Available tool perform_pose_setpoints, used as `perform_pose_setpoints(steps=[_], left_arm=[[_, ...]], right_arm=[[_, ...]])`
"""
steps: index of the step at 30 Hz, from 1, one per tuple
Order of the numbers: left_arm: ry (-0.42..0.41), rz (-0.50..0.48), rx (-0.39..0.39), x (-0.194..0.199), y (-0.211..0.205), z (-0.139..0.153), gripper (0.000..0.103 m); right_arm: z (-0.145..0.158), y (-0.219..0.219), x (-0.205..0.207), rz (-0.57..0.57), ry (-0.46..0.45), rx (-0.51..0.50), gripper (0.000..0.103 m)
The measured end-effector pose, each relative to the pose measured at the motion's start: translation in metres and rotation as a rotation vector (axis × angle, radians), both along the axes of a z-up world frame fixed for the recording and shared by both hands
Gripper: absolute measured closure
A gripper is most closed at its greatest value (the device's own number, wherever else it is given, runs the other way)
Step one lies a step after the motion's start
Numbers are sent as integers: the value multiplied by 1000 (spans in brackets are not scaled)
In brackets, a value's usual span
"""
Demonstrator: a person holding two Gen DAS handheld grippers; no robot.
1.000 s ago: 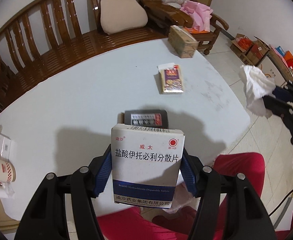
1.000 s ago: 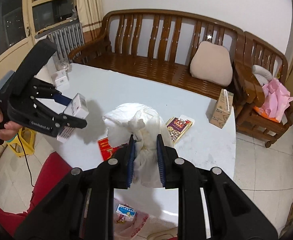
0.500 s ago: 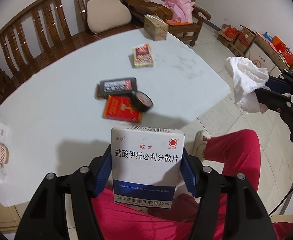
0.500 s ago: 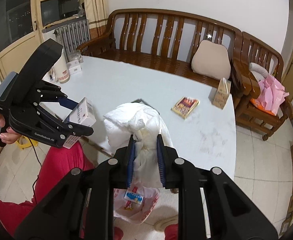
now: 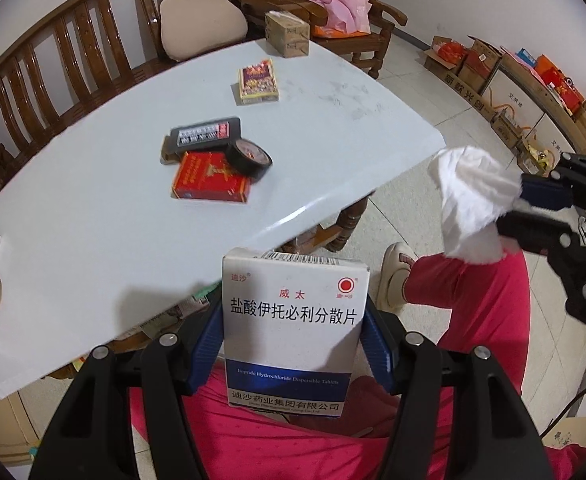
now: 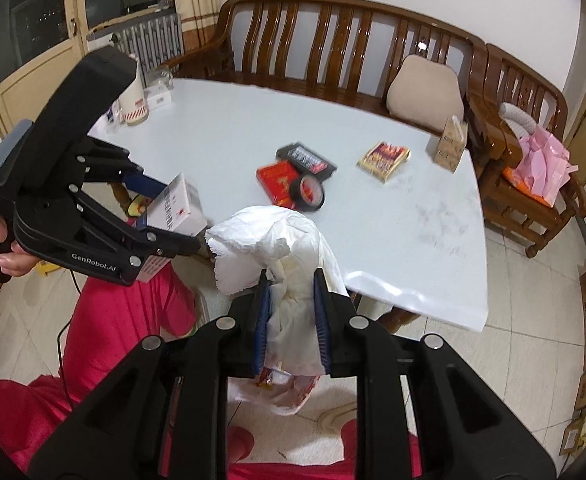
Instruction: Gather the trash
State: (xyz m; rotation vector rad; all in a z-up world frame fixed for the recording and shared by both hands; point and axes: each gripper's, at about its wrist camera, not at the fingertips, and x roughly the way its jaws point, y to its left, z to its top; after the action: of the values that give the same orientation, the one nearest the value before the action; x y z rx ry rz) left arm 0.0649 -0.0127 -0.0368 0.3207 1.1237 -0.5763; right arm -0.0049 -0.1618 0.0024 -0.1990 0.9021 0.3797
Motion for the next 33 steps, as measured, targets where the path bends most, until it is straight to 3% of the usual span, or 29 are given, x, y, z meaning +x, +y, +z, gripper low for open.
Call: perform_pose_setpoints(steps=[23, 33], left_arm=[[70, 15, 40, -22, -16, -93, 43], [168, 7, 54, -9, -25, -143, 43]], right_arm=[[-89, 15, -18, 16, 130, -39, 82], [-131, 2, -9, -31, 205, -26, 82]])
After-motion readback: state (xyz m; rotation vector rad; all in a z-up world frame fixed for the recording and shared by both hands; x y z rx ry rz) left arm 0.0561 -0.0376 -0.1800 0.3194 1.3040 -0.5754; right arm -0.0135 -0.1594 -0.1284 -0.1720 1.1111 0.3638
